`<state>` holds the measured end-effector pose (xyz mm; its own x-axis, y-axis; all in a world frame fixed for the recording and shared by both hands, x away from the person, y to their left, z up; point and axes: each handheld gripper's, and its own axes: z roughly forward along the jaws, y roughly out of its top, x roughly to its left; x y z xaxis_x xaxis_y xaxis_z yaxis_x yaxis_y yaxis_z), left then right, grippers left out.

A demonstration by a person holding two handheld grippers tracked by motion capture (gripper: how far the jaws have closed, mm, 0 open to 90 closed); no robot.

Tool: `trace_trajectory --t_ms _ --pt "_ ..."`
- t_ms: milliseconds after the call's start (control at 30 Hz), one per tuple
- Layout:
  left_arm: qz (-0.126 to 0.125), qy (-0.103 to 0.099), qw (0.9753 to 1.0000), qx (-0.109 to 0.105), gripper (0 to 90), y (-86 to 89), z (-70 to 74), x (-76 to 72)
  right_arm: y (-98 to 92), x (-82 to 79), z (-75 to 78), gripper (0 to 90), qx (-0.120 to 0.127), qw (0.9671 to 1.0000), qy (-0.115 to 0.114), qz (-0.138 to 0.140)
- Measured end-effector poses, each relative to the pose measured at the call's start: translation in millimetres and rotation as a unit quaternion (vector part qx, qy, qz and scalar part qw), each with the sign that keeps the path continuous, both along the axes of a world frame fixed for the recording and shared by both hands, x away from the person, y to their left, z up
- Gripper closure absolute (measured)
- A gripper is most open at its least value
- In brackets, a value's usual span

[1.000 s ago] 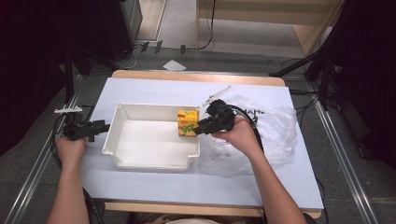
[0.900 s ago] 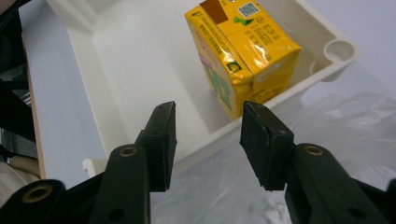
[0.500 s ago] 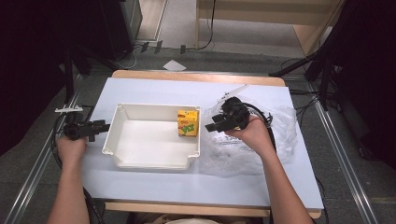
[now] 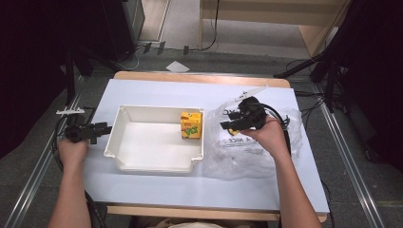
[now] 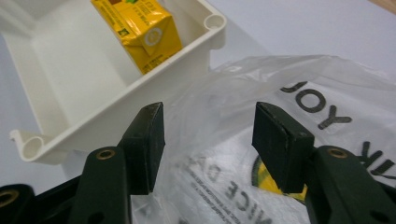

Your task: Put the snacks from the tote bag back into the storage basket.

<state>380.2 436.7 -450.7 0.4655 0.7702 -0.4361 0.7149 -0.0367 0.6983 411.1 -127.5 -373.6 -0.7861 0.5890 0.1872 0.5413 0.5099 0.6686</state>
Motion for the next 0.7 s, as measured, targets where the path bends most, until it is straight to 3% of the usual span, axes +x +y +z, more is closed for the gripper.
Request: trace_trajectory --t_ms 700 --pt "0.003 0.004 1.0 0.002 24.6 -0.7 -1.0 2.2 -39.8 15.7 -13.9 42.3 -0.009 0.9982 0.006 -0.059"
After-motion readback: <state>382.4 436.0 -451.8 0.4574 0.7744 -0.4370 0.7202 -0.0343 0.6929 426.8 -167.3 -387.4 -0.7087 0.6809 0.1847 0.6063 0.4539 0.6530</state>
